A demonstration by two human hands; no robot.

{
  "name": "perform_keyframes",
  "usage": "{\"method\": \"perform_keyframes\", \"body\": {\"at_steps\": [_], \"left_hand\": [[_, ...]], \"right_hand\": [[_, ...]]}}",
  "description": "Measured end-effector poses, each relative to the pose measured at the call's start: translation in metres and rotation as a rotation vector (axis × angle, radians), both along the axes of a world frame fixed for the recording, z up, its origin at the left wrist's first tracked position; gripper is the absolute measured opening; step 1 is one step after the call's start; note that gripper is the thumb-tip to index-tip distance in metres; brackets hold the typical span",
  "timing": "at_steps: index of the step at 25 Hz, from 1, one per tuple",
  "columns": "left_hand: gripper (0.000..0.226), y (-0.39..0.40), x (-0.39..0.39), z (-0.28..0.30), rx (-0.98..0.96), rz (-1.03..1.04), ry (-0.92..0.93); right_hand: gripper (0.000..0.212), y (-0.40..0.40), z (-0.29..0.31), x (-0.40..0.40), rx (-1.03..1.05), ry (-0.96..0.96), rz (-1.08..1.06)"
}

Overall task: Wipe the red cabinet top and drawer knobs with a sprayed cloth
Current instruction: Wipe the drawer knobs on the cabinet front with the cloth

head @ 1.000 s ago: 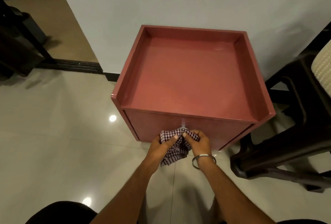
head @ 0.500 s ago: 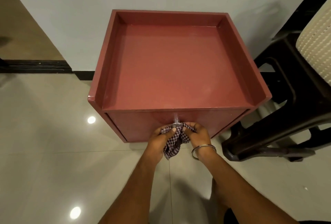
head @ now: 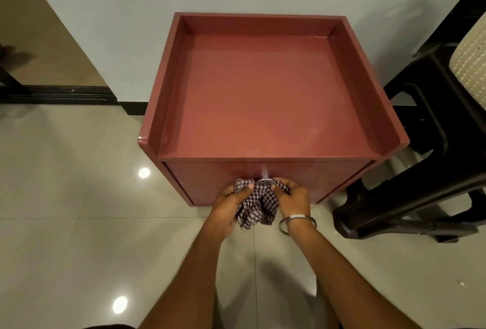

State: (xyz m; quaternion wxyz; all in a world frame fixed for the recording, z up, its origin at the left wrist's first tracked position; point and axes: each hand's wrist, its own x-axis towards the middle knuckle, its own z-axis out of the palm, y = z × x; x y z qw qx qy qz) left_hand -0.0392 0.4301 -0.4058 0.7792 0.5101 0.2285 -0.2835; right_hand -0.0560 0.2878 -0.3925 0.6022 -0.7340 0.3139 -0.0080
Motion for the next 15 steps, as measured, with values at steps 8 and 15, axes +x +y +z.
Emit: {"method": "perform_keyframes", "body": {"at_steps": [8, 15], "left_hand": [[0.05, -0.009, -0.007, 0.014, 0.031, 0.055, 0.118], [0.032, -0.006, -0.009, 0.017, -0.013, 0.171, 0.082]], "right_hand": [[0.013, 0.006, 0.023, -0.024, -0.196, -0.085, -0.038], [0.017, 0.004, 0.016, -0.021, -0.146, -0.16, 0.005]]}}
